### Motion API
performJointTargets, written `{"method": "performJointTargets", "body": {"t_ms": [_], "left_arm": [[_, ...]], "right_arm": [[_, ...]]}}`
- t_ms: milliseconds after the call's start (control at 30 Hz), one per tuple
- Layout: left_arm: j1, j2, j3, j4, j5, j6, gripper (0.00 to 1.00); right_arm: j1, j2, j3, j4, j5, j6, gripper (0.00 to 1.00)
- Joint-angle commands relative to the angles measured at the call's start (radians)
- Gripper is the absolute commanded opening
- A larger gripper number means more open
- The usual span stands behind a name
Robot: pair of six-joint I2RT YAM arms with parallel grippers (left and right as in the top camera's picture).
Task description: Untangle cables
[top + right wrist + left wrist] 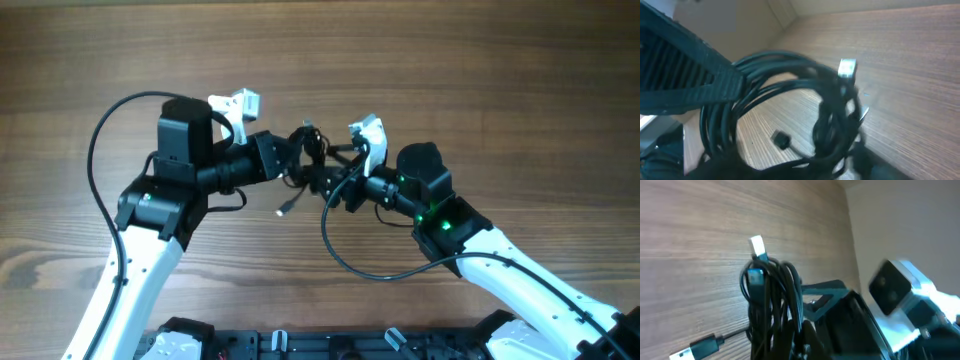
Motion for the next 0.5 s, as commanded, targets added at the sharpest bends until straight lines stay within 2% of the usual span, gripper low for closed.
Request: {"method": "performJointTargets", "body": {"t_ms": [0, 67, 167, 300, 367, 467], "left_arm": [[0.001, 0.019, 0.004, 0.010, -0.203, -0.305, 0.04], [0.001, 0.026, 0.004, 0.010, -0.290, -0.463, 0.04], [0.001, 0.036, 0.004, 0.010, -0.364, -0.699, 0.04], [0.001, 0.053, 0.004, -0.003, -0.368, -1.061, 0.04], [0.000, 0.062, 0.004, -0.005, -0.366, -1.138, 0.04], [-0.035, 0.064, 0.004, -0.003, -0.364, -1.188, 0.04]], "right_arm": [[-0.014, -0.001, 0.008, 0.005, -0.004, 0.000, 1.00], [-0.039, -0.015, 0.008, 0.004, -0.004, 0.054, 1.00], [-0.093, -0.019, 0.008, -0.020, -0.005, 0.233, 1.00], [-0.079, -0.017, 0.007, -0.225, -0.045, 0.259, 0.97], [-0.047, 0.000, 0.005, -0.245, -0.047, 0.254, 0.93], [0.007, 0.066, 0.005, -0.136, -0.048, 0.262, 0.84]]}}
